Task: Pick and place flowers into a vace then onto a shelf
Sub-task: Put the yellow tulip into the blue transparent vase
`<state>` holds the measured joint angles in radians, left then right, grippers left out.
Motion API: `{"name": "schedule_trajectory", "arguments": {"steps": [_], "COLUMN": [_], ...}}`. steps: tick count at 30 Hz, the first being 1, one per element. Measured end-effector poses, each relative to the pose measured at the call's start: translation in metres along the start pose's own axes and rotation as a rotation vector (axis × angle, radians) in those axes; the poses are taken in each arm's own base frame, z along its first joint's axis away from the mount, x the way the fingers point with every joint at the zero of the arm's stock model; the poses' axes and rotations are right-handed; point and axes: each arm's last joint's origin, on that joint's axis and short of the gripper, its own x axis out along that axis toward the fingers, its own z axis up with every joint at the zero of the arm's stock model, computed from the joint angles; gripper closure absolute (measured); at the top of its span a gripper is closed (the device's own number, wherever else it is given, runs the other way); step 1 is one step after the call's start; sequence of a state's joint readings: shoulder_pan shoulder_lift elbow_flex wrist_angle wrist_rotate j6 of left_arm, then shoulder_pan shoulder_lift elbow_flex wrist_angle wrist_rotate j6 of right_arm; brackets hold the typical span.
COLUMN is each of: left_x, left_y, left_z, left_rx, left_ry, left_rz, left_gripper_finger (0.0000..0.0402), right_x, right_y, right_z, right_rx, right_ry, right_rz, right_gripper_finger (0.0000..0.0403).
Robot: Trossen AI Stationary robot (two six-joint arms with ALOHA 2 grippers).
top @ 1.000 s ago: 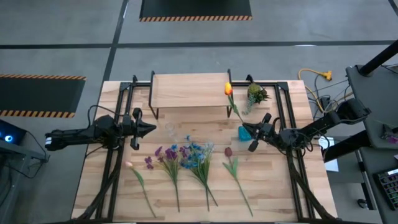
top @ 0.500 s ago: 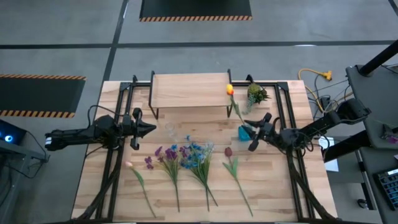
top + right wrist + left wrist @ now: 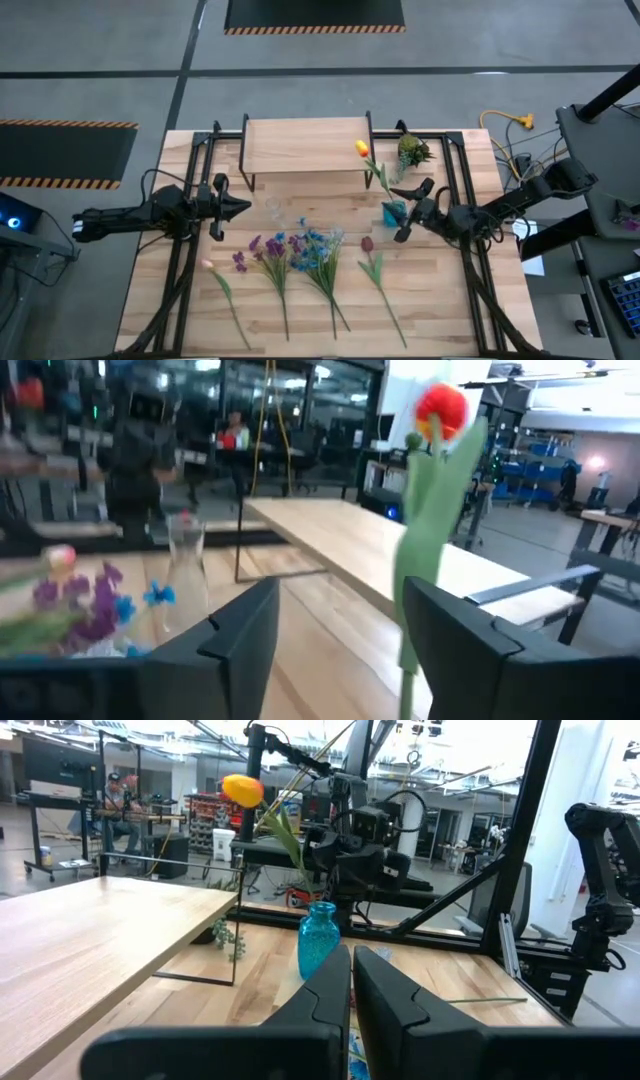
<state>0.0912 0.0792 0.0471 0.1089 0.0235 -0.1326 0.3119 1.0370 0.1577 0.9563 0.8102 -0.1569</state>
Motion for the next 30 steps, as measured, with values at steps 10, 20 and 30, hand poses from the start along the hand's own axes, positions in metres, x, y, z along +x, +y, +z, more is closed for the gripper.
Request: {"name": "schedule_trajectory", "arguments": {"steps": [10,20,30], "left_x": [0.0,0.0,0.0], "left_y": [0.0,0.0,0.0], "left_z": [0.0,0.0,0.0], "left_rx": [0.0,0.0,0.0], "left_ry": [0.0,0.0,0.0], "left_rz": [0.0,0.0,0.0], "left_gripper_finger": [0.0402,0.0402,0.0402], "right_x": [0.016,0.023,0.025], "right_y": [0.009,0.008,0.002], "right_z": [0.023,0.028,0.021], "right_rx": [-0.133,-0.142,-0.094], "right_ry": [0.131,0.237,0.261], "right_rz": [-0.157,-0.241,-0.282], "right_gripper_finger": [0.0116,0.0121,0.0144]}}
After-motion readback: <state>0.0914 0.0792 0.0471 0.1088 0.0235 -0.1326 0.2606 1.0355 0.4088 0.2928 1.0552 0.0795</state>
